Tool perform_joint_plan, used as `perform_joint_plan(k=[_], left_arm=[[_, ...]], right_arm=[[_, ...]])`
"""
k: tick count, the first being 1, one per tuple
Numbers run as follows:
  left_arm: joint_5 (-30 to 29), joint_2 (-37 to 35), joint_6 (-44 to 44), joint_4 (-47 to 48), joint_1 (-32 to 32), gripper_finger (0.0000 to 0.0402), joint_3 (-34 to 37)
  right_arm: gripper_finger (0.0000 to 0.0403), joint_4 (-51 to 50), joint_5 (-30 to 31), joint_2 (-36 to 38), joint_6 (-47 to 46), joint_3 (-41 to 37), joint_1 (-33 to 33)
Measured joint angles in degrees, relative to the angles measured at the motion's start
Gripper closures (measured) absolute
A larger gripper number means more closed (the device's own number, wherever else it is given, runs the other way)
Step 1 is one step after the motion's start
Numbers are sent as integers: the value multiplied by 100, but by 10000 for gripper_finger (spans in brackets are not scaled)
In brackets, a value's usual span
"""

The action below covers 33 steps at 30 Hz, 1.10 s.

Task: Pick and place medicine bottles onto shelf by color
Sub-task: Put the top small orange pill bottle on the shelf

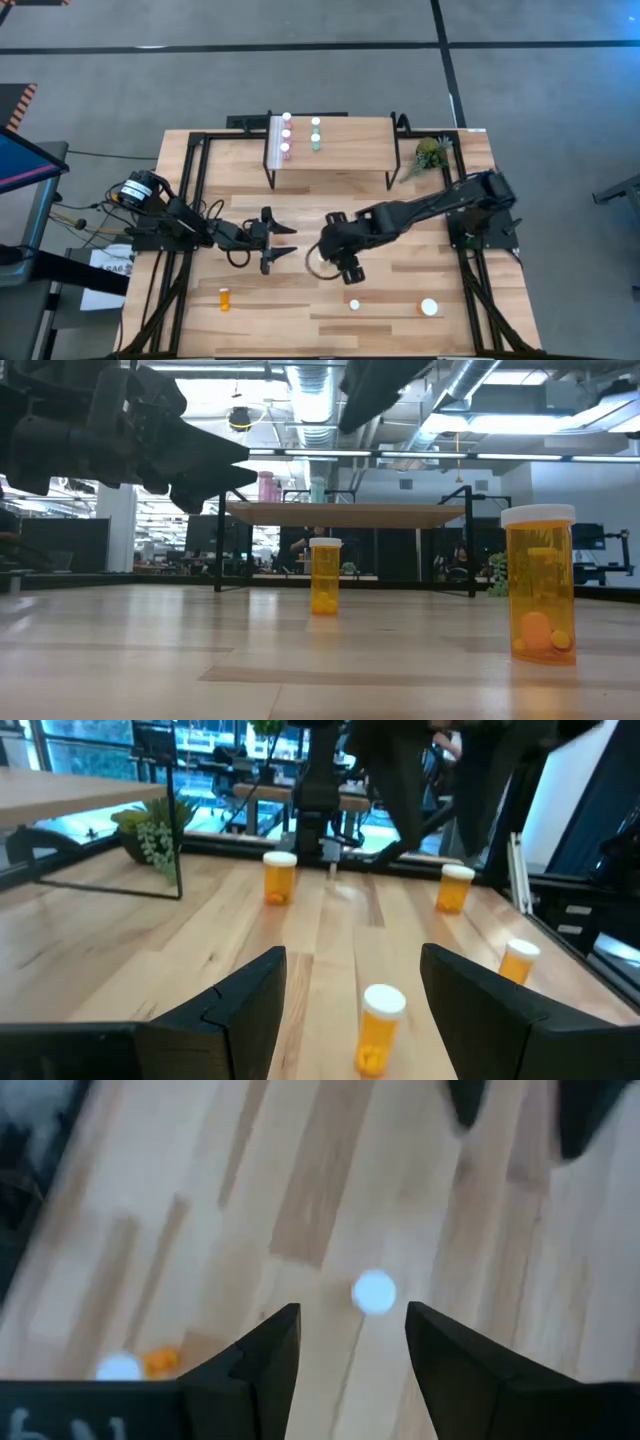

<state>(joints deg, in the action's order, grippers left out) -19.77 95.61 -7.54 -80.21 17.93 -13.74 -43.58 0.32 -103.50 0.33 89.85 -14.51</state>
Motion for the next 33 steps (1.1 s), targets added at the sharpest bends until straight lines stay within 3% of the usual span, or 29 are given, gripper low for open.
perform_joint_plan(k=[4,9,21,33], left_arm=[[0,0,-6,-21,-4,180,0],[-425,-2,48,-184,-15,180,-13],[-487,-2,167,-158,-20,180,-13],[-462,-2,88,-111,-20,180,-13]], right_arm=[[205,1290,-4,616,-225,-1122,-1],[206,2518,-4,733,-440,-1997,-1],[204,2915,-26,-63,-396,-2042,71],[200,3277,-26,-82,-440,-2042,352]])
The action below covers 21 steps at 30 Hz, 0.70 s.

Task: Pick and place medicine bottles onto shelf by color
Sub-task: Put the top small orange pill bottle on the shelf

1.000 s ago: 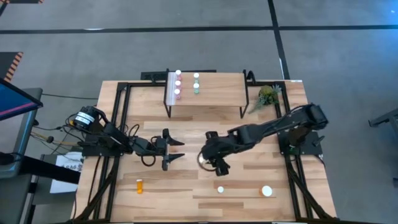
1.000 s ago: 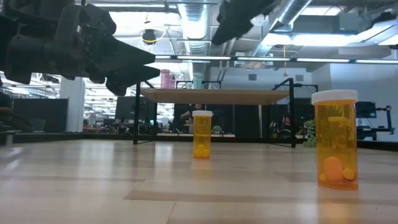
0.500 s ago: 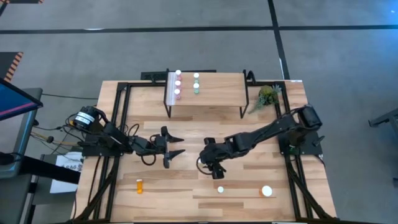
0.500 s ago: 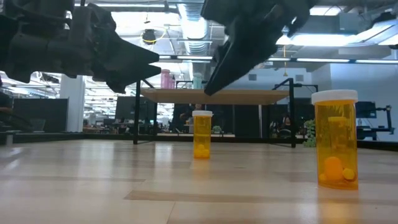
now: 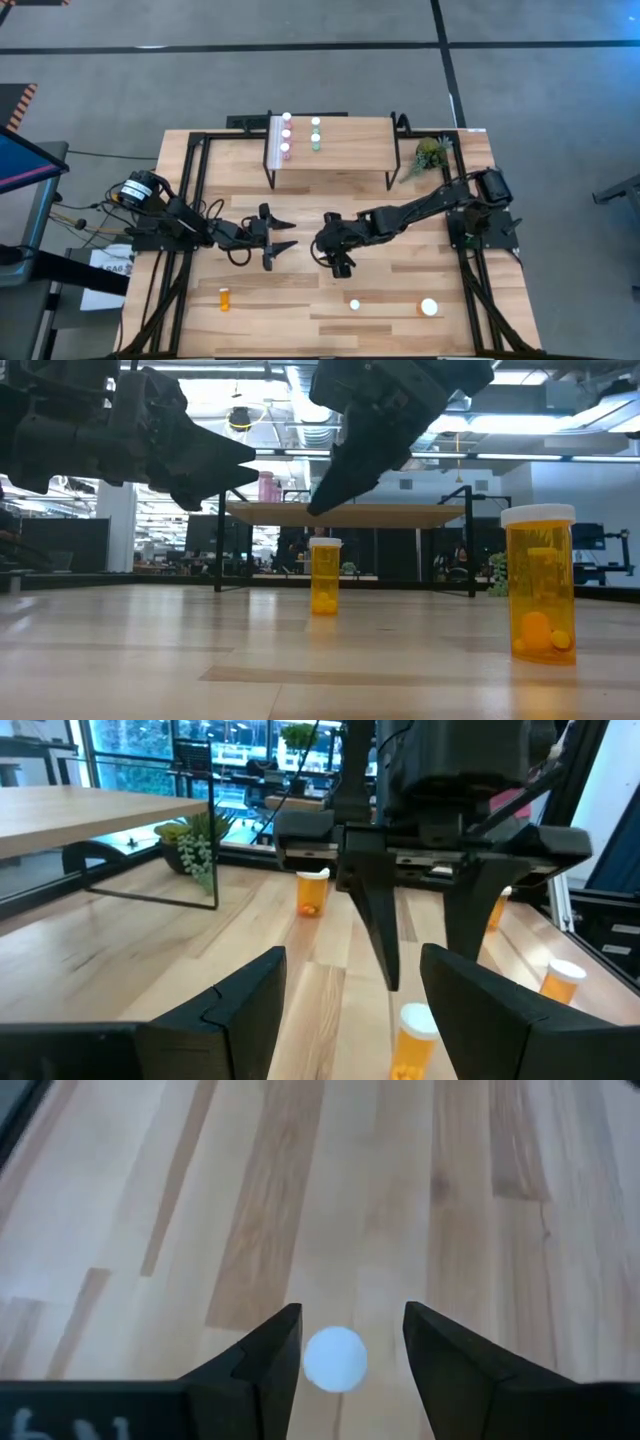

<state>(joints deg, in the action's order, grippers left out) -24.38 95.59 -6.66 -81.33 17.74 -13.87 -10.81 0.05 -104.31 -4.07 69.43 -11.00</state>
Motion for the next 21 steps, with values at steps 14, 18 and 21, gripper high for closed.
perform_joint_plan(k=[14,18,21], left_arm=[[6,0,-15,-11,0,180,0],[7,-2,-20,-13,0,180,0],[7,-2,-24,-4,0,180,0]], right_arm=[[195,94,-35,-299,-3,-4,-20],[193,7,-70,-499,-49,-9,-16],[193,69,-76,-474,-62,7,-18]])
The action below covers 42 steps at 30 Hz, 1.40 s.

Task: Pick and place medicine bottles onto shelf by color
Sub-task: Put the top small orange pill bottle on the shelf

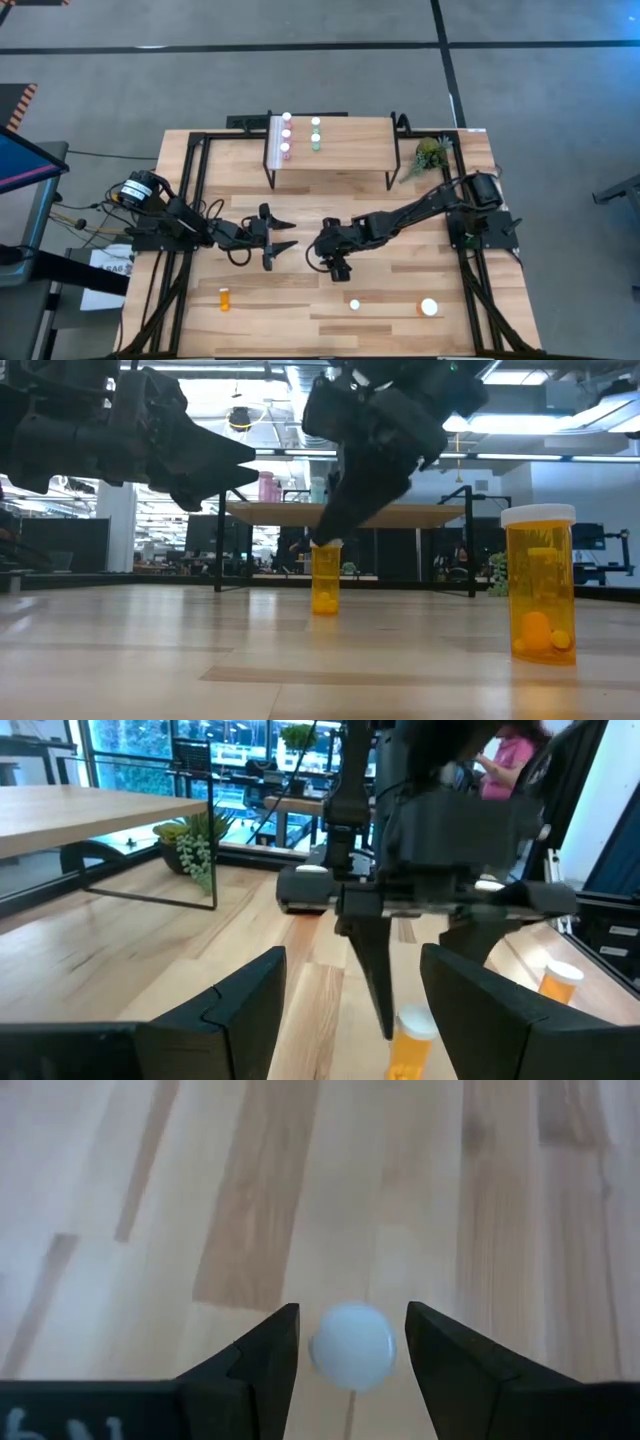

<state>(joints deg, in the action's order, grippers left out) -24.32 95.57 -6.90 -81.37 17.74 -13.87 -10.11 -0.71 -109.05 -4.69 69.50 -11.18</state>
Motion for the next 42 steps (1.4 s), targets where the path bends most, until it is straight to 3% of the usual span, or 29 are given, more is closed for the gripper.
perform_joint_plan(k=[10,26,42], left_arm=[[0,0,-4,12,0,180,0],[-2,0,-2,12,0,180,0],[-2,0,-2,12,0,180,0]], right_arm=[[195,-80,0,72,0,-2,-2],[240,-183,0,70,4,-2,-2],[243,-182,2,67,11,-2,-2]])
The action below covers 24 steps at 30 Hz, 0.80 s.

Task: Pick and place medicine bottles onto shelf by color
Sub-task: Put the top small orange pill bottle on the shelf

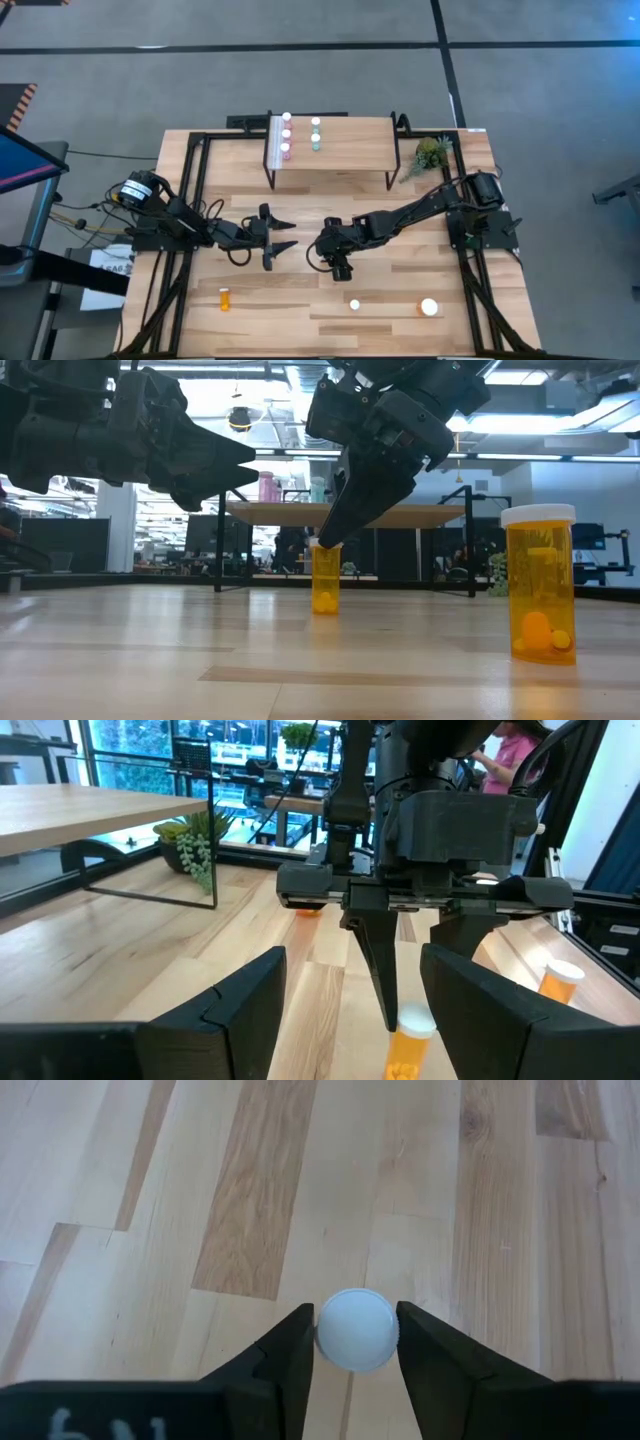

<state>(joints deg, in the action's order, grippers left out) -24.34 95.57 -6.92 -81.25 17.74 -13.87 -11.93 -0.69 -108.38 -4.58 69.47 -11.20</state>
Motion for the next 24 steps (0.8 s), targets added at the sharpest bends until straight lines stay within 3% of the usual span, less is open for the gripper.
perform_joint_plan(k=[24], left_arm=[[-9,0,-37,74,0,180,0]], right_arm=[[258,3,0,0,0,0,10]])
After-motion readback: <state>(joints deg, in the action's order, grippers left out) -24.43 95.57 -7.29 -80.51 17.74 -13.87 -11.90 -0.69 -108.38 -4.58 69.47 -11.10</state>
